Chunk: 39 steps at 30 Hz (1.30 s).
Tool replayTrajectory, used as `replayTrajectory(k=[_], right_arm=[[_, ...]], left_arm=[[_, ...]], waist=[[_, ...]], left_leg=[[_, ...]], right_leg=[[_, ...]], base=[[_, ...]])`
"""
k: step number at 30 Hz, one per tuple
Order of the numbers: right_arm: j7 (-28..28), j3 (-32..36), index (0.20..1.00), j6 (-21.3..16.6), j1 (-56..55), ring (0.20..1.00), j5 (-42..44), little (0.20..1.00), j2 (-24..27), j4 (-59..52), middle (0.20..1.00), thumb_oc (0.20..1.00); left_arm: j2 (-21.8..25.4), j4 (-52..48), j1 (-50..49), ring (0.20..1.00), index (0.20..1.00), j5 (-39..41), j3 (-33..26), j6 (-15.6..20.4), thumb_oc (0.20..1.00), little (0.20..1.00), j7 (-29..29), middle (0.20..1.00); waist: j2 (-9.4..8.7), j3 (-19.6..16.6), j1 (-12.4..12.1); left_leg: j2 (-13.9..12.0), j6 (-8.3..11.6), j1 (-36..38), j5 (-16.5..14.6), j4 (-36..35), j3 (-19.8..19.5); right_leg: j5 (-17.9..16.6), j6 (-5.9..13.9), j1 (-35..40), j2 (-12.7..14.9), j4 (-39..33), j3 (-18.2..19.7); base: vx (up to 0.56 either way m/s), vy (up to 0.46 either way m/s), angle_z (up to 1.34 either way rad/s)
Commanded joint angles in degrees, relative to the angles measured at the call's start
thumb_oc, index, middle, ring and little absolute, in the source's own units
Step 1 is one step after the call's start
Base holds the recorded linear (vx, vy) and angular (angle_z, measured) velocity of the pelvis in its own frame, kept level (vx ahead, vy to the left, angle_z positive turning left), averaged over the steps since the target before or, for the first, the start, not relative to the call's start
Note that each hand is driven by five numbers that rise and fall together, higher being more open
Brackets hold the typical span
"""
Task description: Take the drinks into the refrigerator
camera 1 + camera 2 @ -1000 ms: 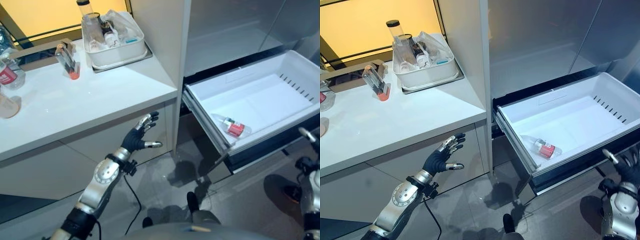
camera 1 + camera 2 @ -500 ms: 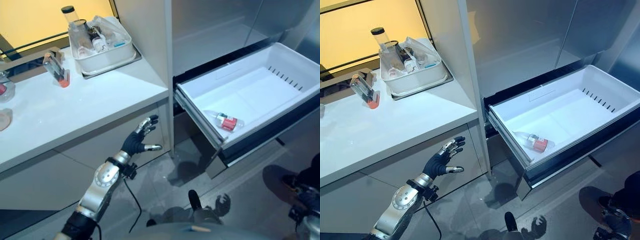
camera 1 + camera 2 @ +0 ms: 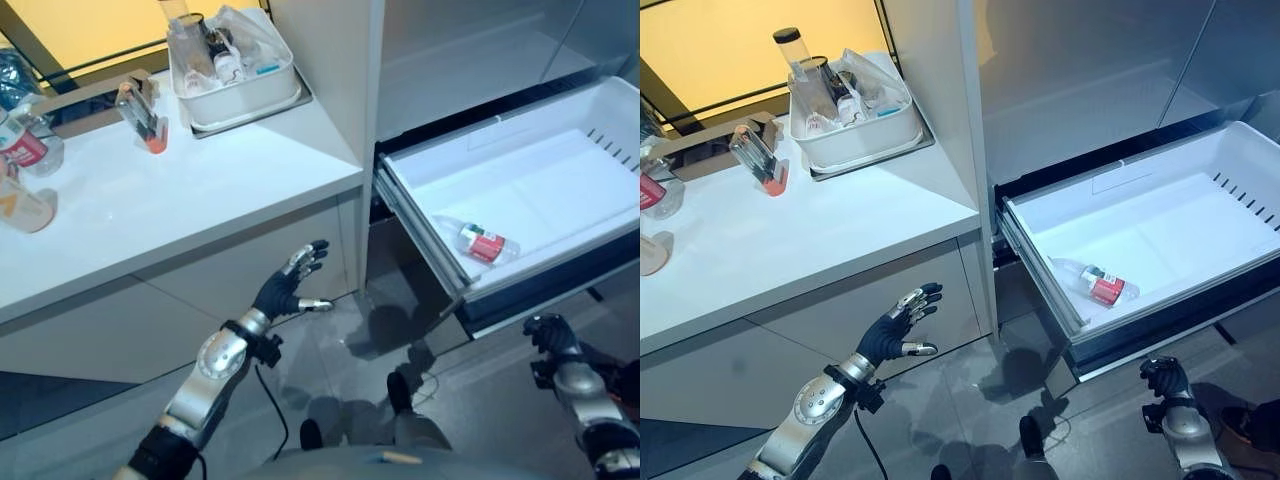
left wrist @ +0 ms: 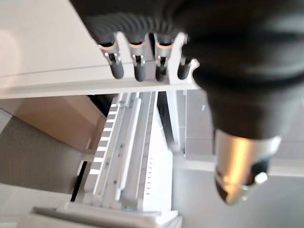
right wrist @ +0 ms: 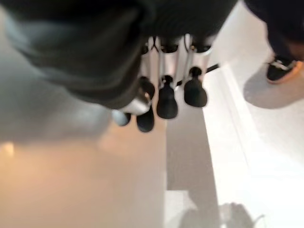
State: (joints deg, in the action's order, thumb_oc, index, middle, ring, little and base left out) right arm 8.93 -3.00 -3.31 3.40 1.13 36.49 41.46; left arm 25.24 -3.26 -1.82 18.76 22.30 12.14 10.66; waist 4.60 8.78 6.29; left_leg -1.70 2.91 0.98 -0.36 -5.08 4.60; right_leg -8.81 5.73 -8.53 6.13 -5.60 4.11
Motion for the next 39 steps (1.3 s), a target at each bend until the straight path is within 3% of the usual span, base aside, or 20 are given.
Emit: replayTrajectory(k=[1,13,21,27,34,35,39], right_arm=[[0.02,-4.10,0.200,-5.18,18.16,0.200,-2.84,0.200,-0.15,-5.22,0.200,0.200],[0.64,-19.07,0.200,-3.69,47.21,0.200,-6.96,0.200,1.15,-3.74,0.200,0.200],[0.56,-27.60,0.200,-0.75,62.16,0.200,-11.84,0.200,-3.50,8.05,0.200,0.200],[0.77,-30.33,0.200,-0.16,65.95,0.200,-13.29,0.200,-5.74,12.42,0.200,0.200],[1.73,-26.49,0.200,-0.47,61.82,0.200,-9.67,0.200,-5.49,8.62,0.200,0.200],[2.29,-24.56,1.000,-0.80,59.45,1.000,-8.02,1.000,-5.46,7.74,1.000,1.000],[2.96,-21.45,1.000,-1.58,54.15,1.000,-6.19,1.000,-4.98,5.07,1.000,1.000]], left_arm=[[1.53,-1.54,4.62,1.000,1.000,-0.15,1.06,3.55,1.000,1.000,-1.24,1.000],[2.02,-2.82,8.38,1.000,1.000,0.44,3.81,3.66,1.000,1.000,-4.23,1.000],[2.48,-4.38,9.25,1.000,1.000,0.84,3.40,3.57,1.000,1.000,-6.21,1.000],[2.19,-4.80,10.44,1.000,1.000,0.51,3.29,3.29,1.000,1.000,-7.41,1.000],[1.54,-4.84,10.80,1.000,1.000,-0.80,2.24,3.49,1.000,1.000,-8.82,1.000],[1.31,-4.78,11.12,1.000,1.000,-0.87,1.99,3.68,1.000,1.000,-9.10,1.000],[0.93,-4.71,10.95,1.000,1.000,-1.22,1.46,3.95,1.000,1.000,-9.52,1.000]], waist=[[-3.95,1.59,-2.74],[-3.66,6.25,-6.12],[-2.88,9.10,-8.11],[-2.51,10.51,-8.90],[-2.33,11.17,-9.21],[-2.30,11.25,-9.06],[-2.36,11.09,-8.82]], left_leg=[[2.66,-2.43,-3.74,-1.43,0.79,-4.06],[3.25,-2.60,-9.01,1.39,0.57,-6.67],[3.57,-2.65,-11.40,2.85,0.62,-8.40],[3.73,-2.53,-12.59,3.63,0.69,-10.24],[4.06,-2.47,-13.19,4.05,0.56,-11.97],[4.11,-2.47,-13.15,3.98,0.54,-12.02],[4.00,-2.44,-12.96,3.76,0.51,-11.70]], right_leg=[[5.38,1.66,1.70,0.90,3.05,-2.11],[5.09,1.20,-4.97,1.41,7.62,-4.20],[5.86,0.83,-8.21,1.92,11.16,-5.36],[6.30,0.75,-8.85,2.47,12.03,-6.81],[6.58,0.80,-8.11,3.00,11.44,-8.35],[6.50,0.81,-7.88,3.04,11.14,-8.36],[6.28,0.84,-7.63,3.10,10.56,-8.18]], base=[[-0.07,-0.001,0.10],[-0.07,0.010,0.11],[-0.04,0.018,0.14],[-0.02,-0.009,0.17],[0.00,-0.004,0.12],[-0.01,0.004,0.10],[-0.01,0.015,0.05]])
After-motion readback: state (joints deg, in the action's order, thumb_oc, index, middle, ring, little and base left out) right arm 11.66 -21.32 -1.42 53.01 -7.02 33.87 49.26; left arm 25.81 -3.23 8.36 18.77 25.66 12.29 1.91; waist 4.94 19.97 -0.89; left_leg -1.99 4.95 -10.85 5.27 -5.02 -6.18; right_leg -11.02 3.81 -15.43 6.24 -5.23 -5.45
